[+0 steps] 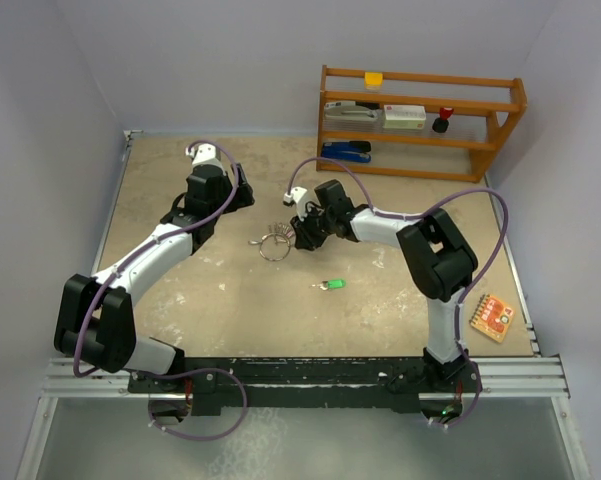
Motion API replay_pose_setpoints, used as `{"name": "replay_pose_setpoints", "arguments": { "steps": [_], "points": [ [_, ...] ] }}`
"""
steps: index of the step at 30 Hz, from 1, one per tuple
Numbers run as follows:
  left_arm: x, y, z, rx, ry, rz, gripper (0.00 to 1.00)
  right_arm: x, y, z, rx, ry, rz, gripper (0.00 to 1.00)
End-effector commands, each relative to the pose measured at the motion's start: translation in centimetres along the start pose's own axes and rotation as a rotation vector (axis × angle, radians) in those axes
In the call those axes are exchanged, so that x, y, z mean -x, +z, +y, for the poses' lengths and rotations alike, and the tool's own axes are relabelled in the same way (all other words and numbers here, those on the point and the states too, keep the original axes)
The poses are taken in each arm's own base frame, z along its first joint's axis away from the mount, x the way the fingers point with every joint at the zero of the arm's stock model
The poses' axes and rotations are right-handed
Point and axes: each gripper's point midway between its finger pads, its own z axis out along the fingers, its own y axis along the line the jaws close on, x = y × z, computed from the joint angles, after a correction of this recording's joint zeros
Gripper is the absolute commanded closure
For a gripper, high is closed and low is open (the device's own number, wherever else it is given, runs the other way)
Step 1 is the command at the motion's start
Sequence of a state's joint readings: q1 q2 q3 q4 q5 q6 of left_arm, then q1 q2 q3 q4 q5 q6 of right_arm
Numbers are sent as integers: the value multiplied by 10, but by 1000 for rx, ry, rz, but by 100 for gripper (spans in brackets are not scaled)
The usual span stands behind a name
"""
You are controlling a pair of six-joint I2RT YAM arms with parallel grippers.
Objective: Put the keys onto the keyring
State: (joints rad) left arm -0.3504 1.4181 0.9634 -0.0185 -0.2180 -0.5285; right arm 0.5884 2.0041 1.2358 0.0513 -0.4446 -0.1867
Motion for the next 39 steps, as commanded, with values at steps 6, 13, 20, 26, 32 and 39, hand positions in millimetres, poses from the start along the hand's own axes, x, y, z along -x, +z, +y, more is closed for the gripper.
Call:
{"name": "replay_pose_setpoints", "arguments": {
  "steps": [6, 13, 20, 26, 32, 39],
  "points": [
    [26, -3, -13, -27, 12, -66, 21, 2, -4, 4, 3, -19, -1, 89],
    [26, -3, -17, -49, 13, -66, 21, 20, -21, 9, -9, -26, -50, 95],
    [26, -7, -40, -194, 4, -96, 25, 49, -47, 7, -44, -48, -44, 97],
    [21, -14, -58, -293, 34, -126, 27, 68, -70, 7, -73, -66, -34, 98],
    [17, -21, -72, -351, 45, -151, 26, 88, -91, 10, -99, -74, -67, 99],
    [18, -26, -85, -394, -14, -173, 26, 99, -105, 6, -136, -43, -29, 100]
  ]
}}
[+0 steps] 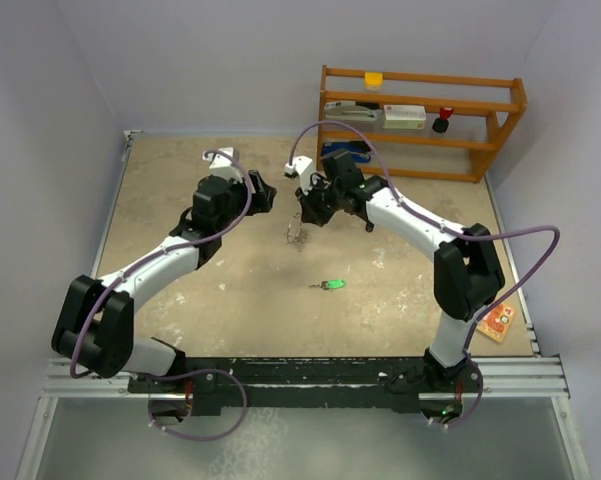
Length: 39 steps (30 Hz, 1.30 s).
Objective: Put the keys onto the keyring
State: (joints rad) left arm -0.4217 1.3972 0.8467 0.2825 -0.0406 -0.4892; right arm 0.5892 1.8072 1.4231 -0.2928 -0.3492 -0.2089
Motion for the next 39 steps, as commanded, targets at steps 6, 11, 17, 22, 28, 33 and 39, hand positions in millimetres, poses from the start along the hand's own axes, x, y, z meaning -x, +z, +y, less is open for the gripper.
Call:
{"name": "replay_pose_setpoints", "arguments": {
  "steps": [6, 11, 17, 22, 28, 33, 39],
  "points": [
    [25, -11, -41, -114, -88, -150, 25, 39, -32, -11, -81, 57, 50, 100],
    [25, -17, -56, -123, -59, -187, 25, 53, -41, -11, -83, 76, 61, 100],
    [23, -20, -58, -119, -45, -202, 25, 64, -53, -6, -74, 92, 43, 100],
    [22, -19, -57, -116, -47, -202, 25, 69, -58, -3, -63, 94, 31, 100],
    [18, -21, -54, -105, 26, -198, 25, 70, -59, 4, -31, 106, 34, 100],
    [16, -23, -45, -75, 127, -212, 25, 76, -63, 7, -10, 119, 42, 100],
    [15, -30, -49, -124, 225, -253, 29, 81, -68, 6, -19, 126, 53, 100]
  ]
}}
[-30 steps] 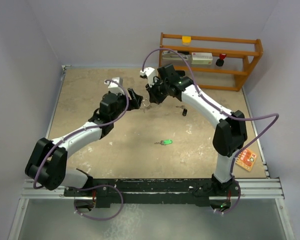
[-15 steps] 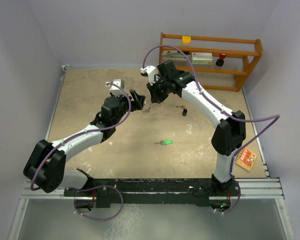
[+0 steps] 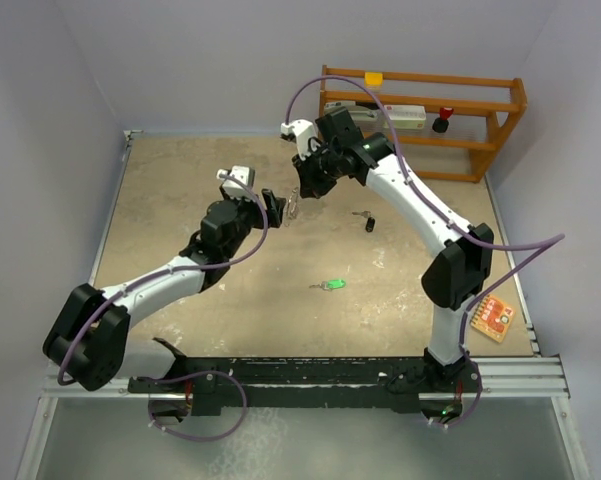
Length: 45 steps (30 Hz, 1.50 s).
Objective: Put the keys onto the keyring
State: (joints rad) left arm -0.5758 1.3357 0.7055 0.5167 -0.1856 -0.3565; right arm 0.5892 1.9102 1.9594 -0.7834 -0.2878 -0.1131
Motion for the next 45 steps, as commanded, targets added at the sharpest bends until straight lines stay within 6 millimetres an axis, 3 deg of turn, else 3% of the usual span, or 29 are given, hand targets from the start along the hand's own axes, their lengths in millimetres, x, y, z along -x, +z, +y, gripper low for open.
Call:
{"name": "replay_pose_setpoints", "arguments": {
  "steps": [1, 17, 29, 36, 45],
  "points": [
    [26, -9, -11, -67, 92, -121, 29, 9, -11, 10, 30, 12, -9, 100],
    [13, -11, -46, -204, 273, -148, 29, 7, -15, 12, 40, 12, 22, 100],
    [7, -6, -37, -148, 421, -224, 30, 6, -29, 21, 67, -2, 20, 100],
    [16, -2, -41, -143, 392, -241, 29, 4, -28, 24, 84, 0, 17, 100],
    [12, 8, -47, -165, 427, -225, 30, 0, -29, 25, 89, -5, 26, 100]
  ]
}}
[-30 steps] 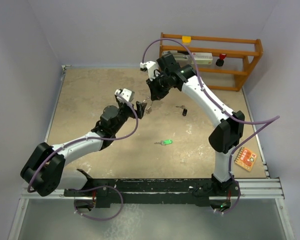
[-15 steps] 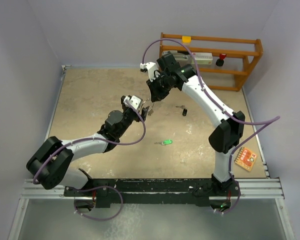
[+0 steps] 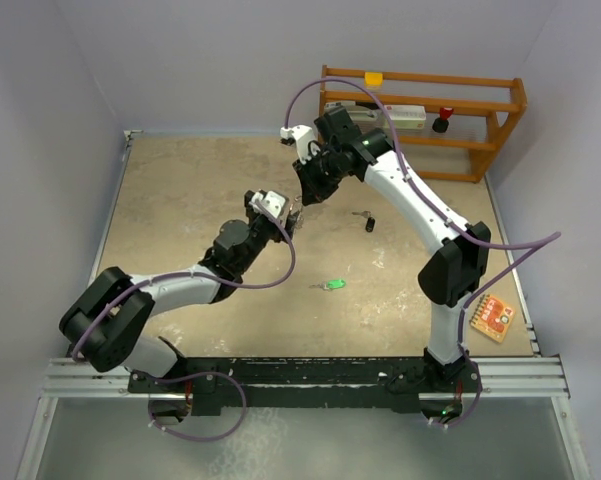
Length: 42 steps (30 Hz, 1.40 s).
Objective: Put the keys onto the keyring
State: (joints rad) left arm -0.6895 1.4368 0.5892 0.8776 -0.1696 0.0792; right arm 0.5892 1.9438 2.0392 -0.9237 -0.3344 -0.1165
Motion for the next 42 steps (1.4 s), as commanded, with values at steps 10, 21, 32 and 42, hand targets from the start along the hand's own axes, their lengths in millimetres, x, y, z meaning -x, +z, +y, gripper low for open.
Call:
{"name": "replay_pose_setpoints", "arguments": {
  "steps": [10, 21, 32, 42],
  "points": [
    [39, 25, -3, -17, 70, -114, 36, 6, -24, 14, 20, -36, -42, 100],
    [32, 31, -16, -93, 146, -122, 49, 3, -26, 16, 27, -39, -40, 100],
    [38, 32, -24, -143, 164, -145, 68, -1, -21, 18, 46, -30, -24, 100],
    [36, 31, -31, -184, 166, -119, 100, 0, -16, 17, 47, -22, -24, 100]
  ]
}}
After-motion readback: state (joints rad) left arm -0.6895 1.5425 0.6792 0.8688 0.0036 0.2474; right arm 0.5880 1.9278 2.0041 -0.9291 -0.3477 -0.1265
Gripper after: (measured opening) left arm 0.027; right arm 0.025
